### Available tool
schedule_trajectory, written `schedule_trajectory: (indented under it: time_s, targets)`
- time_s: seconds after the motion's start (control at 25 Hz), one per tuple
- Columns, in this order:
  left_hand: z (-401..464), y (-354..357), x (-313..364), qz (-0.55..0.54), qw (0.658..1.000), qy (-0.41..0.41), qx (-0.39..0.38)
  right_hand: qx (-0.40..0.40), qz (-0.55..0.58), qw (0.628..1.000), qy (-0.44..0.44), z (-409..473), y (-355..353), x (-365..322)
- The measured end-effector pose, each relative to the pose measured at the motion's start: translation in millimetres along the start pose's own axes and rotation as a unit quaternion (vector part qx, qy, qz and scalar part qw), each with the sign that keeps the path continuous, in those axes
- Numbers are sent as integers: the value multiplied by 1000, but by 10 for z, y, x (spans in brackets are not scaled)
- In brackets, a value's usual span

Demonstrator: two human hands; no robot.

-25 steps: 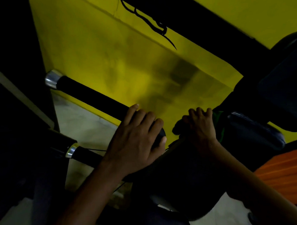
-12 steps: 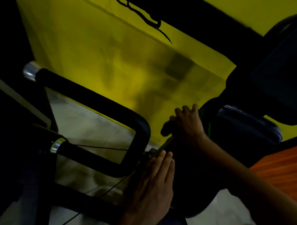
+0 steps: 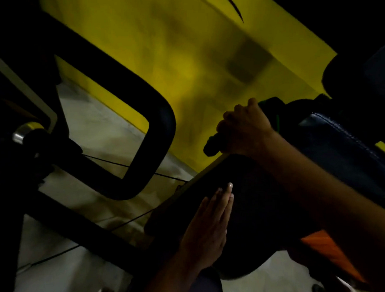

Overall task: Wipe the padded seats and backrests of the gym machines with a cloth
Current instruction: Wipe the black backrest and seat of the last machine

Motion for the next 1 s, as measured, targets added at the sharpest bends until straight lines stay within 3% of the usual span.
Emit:
schedule_trajectory:
  time_s: [0.16,0.28,0.44,0.64,0.84,1.0]
  targets:
    - [-34,74,-57,18,999,9,27,9,38,996,86,32,7,288]
    - [-37,113,-120,26,999,32,27,-34,-36,998,36,37,109,-68]
    - [-153,119,-324,39,997,59,30,-48,-13,997,-56,44,208,-503]
    - [-279,147,-588,48,996,69,28,-20,-7,999,47,3,71,-64]
    - [-552,345,-664,15,999,49,16,-49,-18,998,-22,71,222,-520]
    - [-977,737,-787,-1,1000,14,-10,-61,9,997,42,94,211,-358]
Point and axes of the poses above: each hand's wrist, its own z-axis towards the middle knuckle, its own y-axis out of the palm, x = y × z, the point moved 6 cm from there along z, towards the middle knuckle, and after that the axes turned 7 degrees about x, right-handed, at the moved point
